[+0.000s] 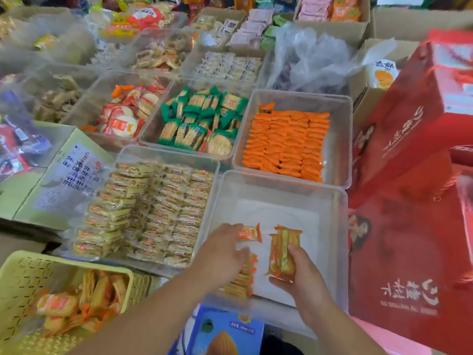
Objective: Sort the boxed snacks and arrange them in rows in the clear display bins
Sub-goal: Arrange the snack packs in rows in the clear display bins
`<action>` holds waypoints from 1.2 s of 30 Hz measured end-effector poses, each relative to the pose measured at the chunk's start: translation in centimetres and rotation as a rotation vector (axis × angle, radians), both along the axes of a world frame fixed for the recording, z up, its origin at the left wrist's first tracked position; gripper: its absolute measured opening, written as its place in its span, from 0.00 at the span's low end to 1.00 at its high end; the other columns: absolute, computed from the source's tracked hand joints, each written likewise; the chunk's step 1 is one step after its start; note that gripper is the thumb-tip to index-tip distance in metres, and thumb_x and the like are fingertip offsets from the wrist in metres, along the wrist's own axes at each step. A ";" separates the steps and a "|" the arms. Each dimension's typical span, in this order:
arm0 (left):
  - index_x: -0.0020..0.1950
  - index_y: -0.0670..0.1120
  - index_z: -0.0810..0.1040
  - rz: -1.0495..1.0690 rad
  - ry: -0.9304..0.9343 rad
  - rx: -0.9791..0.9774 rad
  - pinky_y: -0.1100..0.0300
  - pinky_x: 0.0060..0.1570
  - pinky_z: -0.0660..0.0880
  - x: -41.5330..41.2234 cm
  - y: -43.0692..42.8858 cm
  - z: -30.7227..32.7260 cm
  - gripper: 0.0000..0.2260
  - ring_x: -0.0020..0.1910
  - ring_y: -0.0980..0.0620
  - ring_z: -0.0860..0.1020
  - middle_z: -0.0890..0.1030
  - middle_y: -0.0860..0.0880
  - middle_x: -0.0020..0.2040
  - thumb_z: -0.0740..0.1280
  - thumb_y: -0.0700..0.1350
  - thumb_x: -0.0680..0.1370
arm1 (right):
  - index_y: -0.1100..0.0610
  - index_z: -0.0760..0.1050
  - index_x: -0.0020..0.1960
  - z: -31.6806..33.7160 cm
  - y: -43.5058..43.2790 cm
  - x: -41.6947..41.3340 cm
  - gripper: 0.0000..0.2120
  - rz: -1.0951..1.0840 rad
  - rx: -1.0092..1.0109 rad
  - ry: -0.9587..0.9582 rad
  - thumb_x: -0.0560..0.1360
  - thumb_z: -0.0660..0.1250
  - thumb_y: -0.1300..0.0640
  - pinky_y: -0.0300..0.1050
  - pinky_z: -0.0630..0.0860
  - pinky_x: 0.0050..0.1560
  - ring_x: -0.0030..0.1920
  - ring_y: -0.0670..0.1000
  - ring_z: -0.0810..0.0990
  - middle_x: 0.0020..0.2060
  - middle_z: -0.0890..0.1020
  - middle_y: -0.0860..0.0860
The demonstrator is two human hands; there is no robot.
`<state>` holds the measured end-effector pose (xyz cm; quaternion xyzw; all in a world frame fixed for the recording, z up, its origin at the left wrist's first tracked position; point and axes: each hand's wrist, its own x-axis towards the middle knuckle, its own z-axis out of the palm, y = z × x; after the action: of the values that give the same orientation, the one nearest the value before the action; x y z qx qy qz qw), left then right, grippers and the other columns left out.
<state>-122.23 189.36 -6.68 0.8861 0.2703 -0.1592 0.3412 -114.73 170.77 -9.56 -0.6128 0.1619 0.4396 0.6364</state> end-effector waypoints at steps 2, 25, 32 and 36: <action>0.81 0.46 0.62 -0.126 0.069 0.089 0.54 0.73 0.66 2.2 0.7 -1.6 0.29 0.75 0.44 0.68 0.66 0.44 0.77 0.66 0.51 0.82 | 0.55 0.78 0.61 -0.5 -0.3 0.7 0.15 -0.035 -0.065 -0.015 0.83 0.60 0.47 0.57 0.82 0.56 0.49 0.55 0.83 0.53 0.83 0.60; 0.67 0.47 0.73 -0.687 0.330 0.434 0.50 0.61 0.71 2.9 0.5 -5.4 0.16 0.62 0.43 0.75 0.77 0.46 0.62 0.61 0.41 0.79 | 0.54 0.77 0.51 -4.8 2.1 4.1 0.16 0.200 -0.474 -0.360 0.73 0.72 0.43 0.50 0.79 0.42 0.44 0.54 0.81 0.50 0.80 0.57; 0.83 0.38 0.51 -0.771 0.415 0.496 0.43 0.78 0.58 0.3 -0.3 -4.8 0.31 0.80 0.38 0.56 0.51 0.37 0.83 0.58 0.41 0.81 | 0.52 0.72 0.65 -6.4 6.6 5.6 0.29 0.511 -0.629 -0.780 0.69 0.78 0.46 0.47 0.73 0.54 0.58 0.54 0.72 0.57 0.68 0.51; 0.83 0.38 0.42 -0.822 0.435 0.511 0.41 0.80 0.50 -0.6 -0.4 -4.8 0.33 0.82 0.37 0.47 0.41 0.37 0.84 0.55 0.43 0.83 | 0.49 0.66 0.73 -7.5 9.1 5.6 0.36 0.774 -0.656 -0.939 0.70 0.77 0.43 0.51 0.74 0.60 0.65 0.55 0.66 0.63 0.68 0.50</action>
<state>-122.79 188.92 -11.48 0.9204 -0.0048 -0.3889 -0.0402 -109.16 179.83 -17.05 -0.9127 -0.2365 0.2518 0.2182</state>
